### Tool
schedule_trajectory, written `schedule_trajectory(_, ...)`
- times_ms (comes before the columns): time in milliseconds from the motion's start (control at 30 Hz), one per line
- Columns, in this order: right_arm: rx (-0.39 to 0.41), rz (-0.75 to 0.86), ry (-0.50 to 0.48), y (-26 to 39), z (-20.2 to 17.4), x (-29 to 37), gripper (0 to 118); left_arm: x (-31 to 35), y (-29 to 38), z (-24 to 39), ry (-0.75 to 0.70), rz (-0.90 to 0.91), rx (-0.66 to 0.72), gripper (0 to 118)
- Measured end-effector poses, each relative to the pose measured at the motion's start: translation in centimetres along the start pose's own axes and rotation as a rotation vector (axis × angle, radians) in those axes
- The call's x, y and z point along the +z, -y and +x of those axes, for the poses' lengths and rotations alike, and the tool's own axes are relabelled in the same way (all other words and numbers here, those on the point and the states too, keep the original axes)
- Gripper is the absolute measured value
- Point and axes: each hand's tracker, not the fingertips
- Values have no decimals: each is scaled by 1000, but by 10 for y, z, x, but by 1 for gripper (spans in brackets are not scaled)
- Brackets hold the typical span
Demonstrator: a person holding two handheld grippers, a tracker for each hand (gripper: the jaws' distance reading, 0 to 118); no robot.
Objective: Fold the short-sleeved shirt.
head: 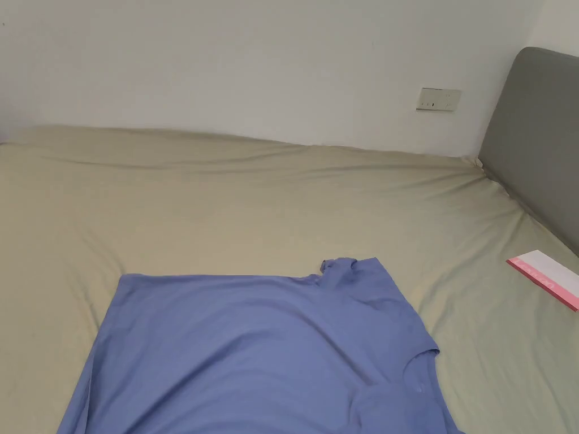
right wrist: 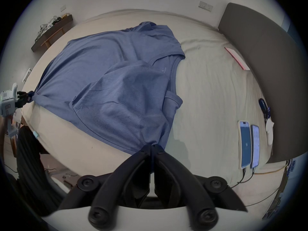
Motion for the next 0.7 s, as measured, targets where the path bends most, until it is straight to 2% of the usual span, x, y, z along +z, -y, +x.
schedule_trajectory(200, 17, -139, 9, 9, -8, -19, 6, -5, 14, -1, 34, -60, -23, 0)
schedule_trajectory(267, 9, -154, 12, 11, -12, -35, 6, -10, 15, 0, 38, -73, -11, 0)
schedule_trajectory(333, 36, -160, 42, 12, -18, -49, 8, -14, 15, 1, 39, -76, -5, 0)
schedule_trajectory(367, 36, -154, 53, 12, -20, -53, 18, -15, 15, 1, 37, -72, -3, 6)
schedule_trajectory(400, 33, -156, 72, 12, -21, -55, 34, -15, 15, 1, 34, -67, 3, 14)
schedule_trajectory(433, 30, -161, 97, 12, -22, -55, 54, -18, 15, -1, 24, -65, 17, 29)
schedule_trajectory(467, 37, -146, 151, 11, -22, -52, 82, -22, 16, -7, -6, -58, 41, 61)
schedule_trajectory(500, 40, -123, 182, 9, -19, -46, 95, -20, 15, -11, -34, -40, 72, 87)
schedule_trajectory(533, 23, -104, 168, 7, -17, -38, 97, -18, 14, -16, -38, -24, 103, 107)
schedule_trajectory(567, -24, -62, 157, 2, -15, -25, 97, -10, 10, -22, 12, 16, 172, 113)
schedule_trajectory(633, -91, 64, 156, -16, -11, 9, 97, 3, 0, -37, -12, 138, 279, 113)
schedule_trajectory(700, -101, 228, 148, -35, -12, 47, 97, 27, -16, -47, -20, 255, 314, 112)
